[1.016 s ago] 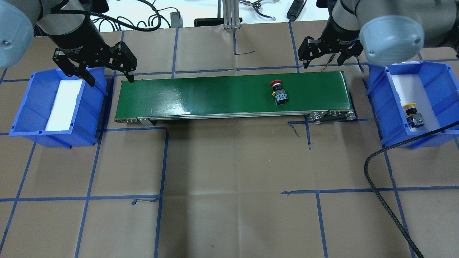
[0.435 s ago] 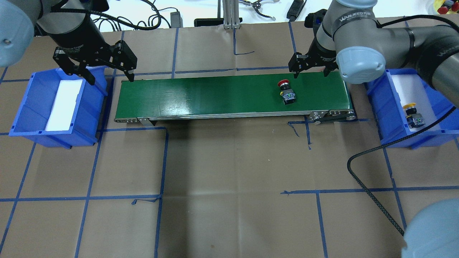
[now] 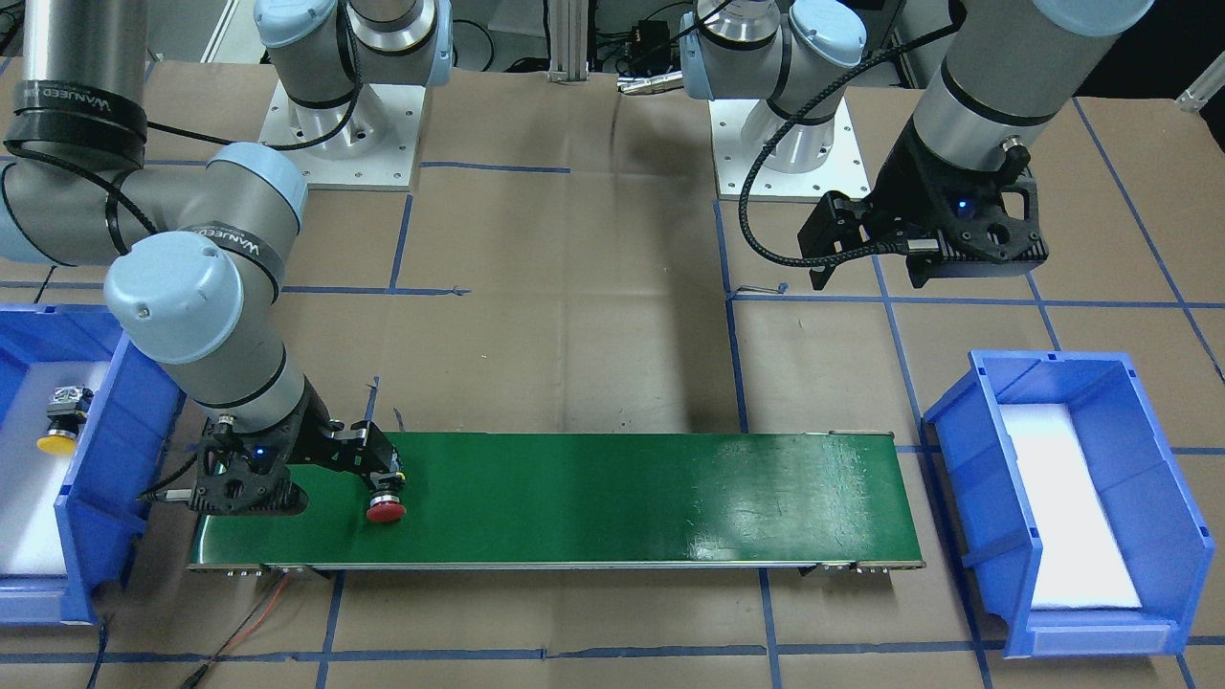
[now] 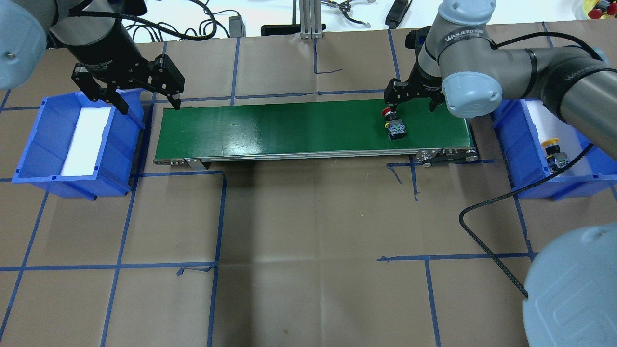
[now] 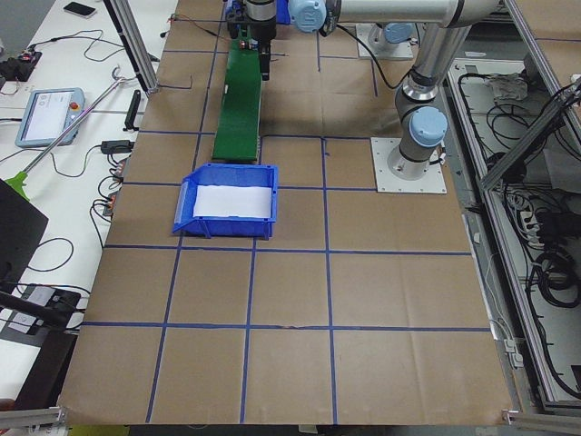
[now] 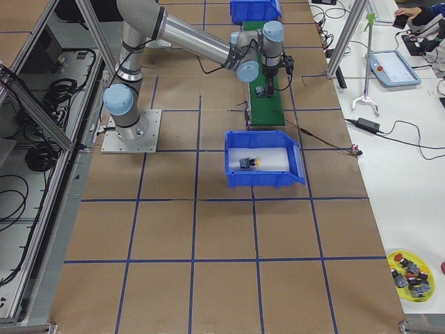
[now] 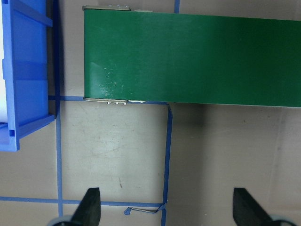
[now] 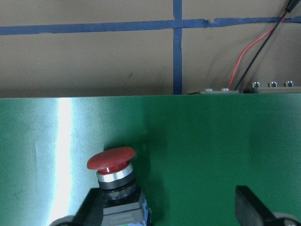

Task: Transport two buttons from left to right
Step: 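Move the right gripper back over the conveyor and grasp the red button, then carry the red button with the right gripper into the blue bin, then open the right gripper to release the red button beside the yellow one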

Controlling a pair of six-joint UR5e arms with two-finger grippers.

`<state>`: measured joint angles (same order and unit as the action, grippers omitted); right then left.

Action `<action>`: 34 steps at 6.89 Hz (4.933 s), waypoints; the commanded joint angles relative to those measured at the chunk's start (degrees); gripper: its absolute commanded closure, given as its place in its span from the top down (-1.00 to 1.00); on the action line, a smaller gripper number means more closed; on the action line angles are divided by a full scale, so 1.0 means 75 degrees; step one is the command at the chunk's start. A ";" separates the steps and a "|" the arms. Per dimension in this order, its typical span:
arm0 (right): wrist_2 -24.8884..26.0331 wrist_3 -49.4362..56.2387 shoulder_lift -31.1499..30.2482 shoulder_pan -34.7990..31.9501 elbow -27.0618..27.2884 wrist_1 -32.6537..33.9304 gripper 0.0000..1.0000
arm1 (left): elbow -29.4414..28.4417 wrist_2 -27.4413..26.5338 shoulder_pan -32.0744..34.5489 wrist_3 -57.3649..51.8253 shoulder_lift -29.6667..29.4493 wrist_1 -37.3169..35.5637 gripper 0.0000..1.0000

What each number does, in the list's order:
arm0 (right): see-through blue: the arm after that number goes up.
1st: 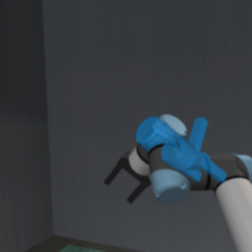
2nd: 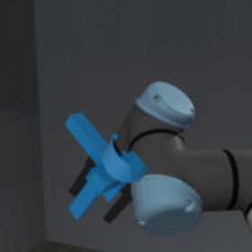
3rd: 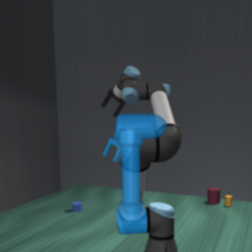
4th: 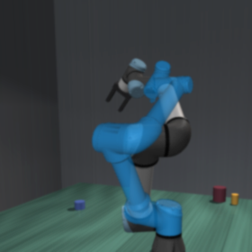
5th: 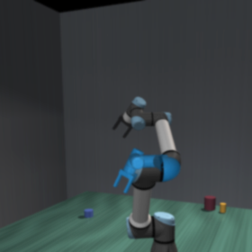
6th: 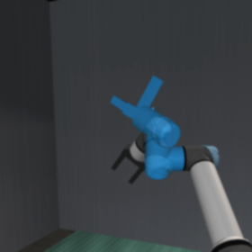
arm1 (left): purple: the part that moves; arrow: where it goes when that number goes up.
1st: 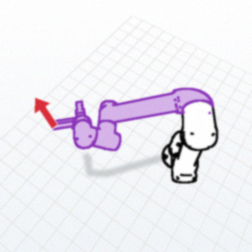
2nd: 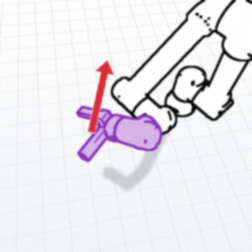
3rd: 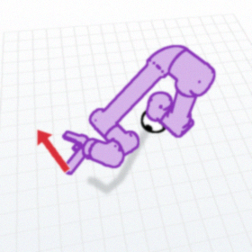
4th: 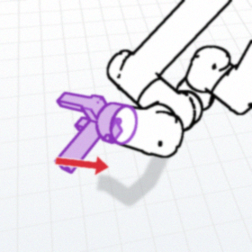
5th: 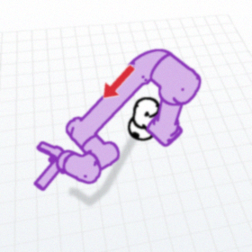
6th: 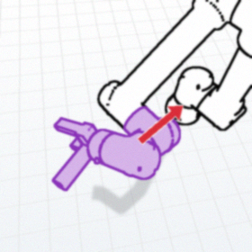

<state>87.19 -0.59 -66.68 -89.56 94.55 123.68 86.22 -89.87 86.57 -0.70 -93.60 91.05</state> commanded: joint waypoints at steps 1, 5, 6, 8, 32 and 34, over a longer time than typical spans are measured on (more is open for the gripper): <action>0.0000 -0.0015 0.0171 -0.0001 0.0026 0.0044 0.99 | -0.0012 0.0006 0.0000 0.0000 -0.0001 -0.0012 0.99; 0.0140 0.0114 0.0511 0.0023 0.0038 0.0021 0.47 | -0.0012 0.0006 0.0000 0.0000 -0.0012 -0.0012 0.99; 0.0152 0.0126 0.0477 0.0023 0.0026 -0.0084 0.18 | -0.0012 0.0018 0.0000 0.0011 -0.0012 -0.0012 0.99; 0.0478 0.0324 0.0372 0.0058 -0.0031 -0.0851 -0.81 | -0.0012 0.0007 0.0000 0.0012 -0.0012 -0.0023 0.99; 0.0410 0.4111 0.1158 0.3667 -0.1509 -0.1315 0.99 | -0.0012 0.0018 -0.0011 0.0012 -0.0001 -0.0023 0.99; 0.0457 0.3726 0.0236 0.3621 -0.1590 -0.1409 0.99 | -0.0012 0.0018 -0.0011 0.0012 -0.0001 -0.0023 0.99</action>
<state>90.42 29.16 -60.75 -62.22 82.98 113.41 86.13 -89.74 86.50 -0.62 -93.60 90.88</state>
